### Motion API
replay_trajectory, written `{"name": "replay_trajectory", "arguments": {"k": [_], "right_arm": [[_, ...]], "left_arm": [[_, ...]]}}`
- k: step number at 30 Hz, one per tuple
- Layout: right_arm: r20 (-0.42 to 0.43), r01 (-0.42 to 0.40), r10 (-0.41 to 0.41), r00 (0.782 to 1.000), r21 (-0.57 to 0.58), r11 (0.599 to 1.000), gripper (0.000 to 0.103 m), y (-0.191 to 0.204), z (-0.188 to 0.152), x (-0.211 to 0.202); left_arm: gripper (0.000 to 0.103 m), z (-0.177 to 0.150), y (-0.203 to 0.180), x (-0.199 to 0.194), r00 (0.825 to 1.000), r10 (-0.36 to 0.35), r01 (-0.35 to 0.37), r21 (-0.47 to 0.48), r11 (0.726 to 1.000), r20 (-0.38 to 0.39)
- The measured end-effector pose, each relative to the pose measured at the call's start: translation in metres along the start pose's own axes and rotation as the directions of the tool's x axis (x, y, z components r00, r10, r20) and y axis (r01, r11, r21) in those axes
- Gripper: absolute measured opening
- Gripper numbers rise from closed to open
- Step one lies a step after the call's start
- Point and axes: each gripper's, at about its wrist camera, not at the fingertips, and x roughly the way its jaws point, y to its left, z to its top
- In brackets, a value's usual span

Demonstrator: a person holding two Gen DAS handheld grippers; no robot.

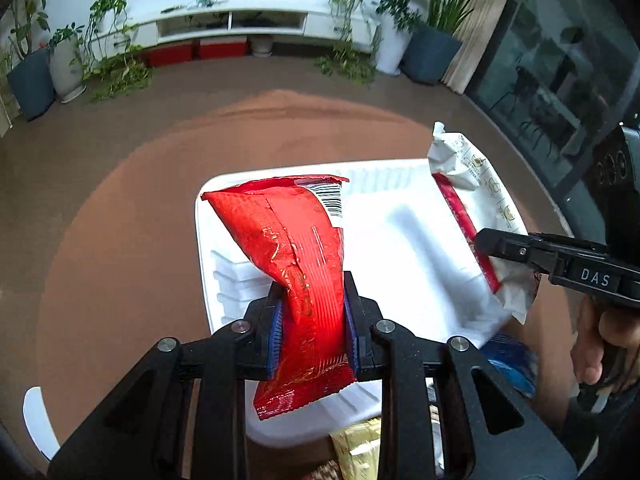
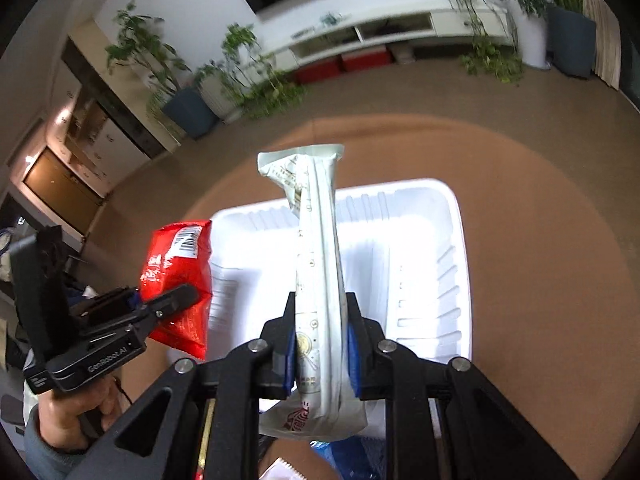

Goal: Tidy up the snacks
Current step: 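Carry the red bag and white bar into the white tray and open both tools, then withdraw both tools from the tray back over the snack pile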

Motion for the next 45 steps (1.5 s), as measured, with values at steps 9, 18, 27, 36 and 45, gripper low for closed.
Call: {"name": "replay_trajectory", "arguments": {"k": [9, 18, 27, 36, 45], "right_arm": [[-0.055, 0.074, -0.071, 0.996, 0.066, 0.995, 0.022, -0.038, -0.010, 0.023], [-0.053, 0.087, -0.084, 0.995, 0.058, 0.994, 0.025, -0.036, -0.010, 0.021], [0.050, 0.087, -0.087, 0.995, 0.001, 0.996, 0.065, -0.016, -0.001, -0.012], [0.285, 0.091, -0.060, 0.957, -0.097, 0.991, 0.092, 0.002, -0.021, -0.116], [0.336, 0.056, -0.015, 0.942, -0.114, 0.992, 0.096, 0.003, -0.112, -0.178]], "left_arm": [[0.026, -0.001, -0.029, 0.079, 0.997, 0.039, -0.037, 0.028, 0.999, -0.068], [0.029, -0.004, -0.052, 0.114, 0.995, 0.072, -0.068, 0.061, 0.996, -0.069], [0.081, -0.005, -0.057, 0.080, 0.998, 0.059, -0.061, 0.063, 0.996, 0.027], [0.103, -0.054, -0.080, -0.021, 0.974, 0.073, -0.106, 0.146, 0.984, 0.214], [0.103, -0.176, -0.083, -0.103, 0.972, 0.103, -0.108, 0.008, 0.994, 0.210]]}}
